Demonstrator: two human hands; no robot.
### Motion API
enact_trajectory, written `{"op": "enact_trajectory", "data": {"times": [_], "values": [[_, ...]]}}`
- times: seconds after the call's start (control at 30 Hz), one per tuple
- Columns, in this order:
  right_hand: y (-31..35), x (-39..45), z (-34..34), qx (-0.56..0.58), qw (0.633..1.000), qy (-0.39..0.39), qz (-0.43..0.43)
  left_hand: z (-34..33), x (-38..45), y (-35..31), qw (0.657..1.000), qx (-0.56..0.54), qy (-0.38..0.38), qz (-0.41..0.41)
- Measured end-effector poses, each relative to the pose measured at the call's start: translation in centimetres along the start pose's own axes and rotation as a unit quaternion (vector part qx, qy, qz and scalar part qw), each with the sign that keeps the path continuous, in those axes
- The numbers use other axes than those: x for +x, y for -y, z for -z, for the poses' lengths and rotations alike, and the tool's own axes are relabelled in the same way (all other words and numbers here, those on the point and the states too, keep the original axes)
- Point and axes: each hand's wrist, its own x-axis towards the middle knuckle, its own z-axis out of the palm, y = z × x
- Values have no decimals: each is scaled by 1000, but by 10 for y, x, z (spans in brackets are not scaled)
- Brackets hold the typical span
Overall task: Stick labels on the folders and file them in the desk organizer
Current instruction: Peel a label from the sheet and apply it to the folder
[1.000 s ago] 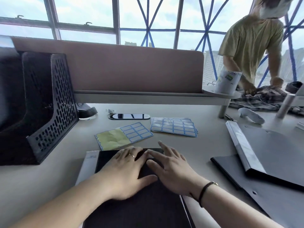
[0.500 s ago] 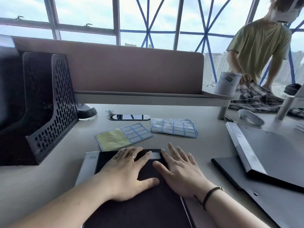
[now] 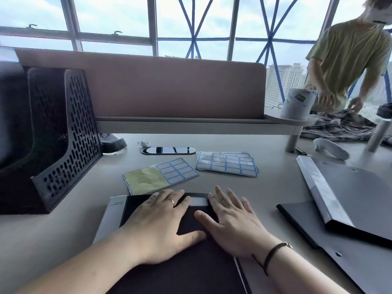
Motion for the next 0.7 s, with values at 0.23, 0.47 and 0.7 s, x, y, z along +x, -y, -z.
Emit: {"op": "enact_trajectory", "data": {"times": [0.23, 0.47, 0.7], "values": [[5, 2, -3, 19, 999, -5, 47, -5, 9, 3, 1000, 12, 3, 0], [3, 5, -2, 11, 1000, 0, 21, -4, 10, 3, 1000, 3, -1, 4], [-2, 1, 1, 21, 1000, -5, 15, 1, -2, 3, 1000, -12, -1, -11]]}}
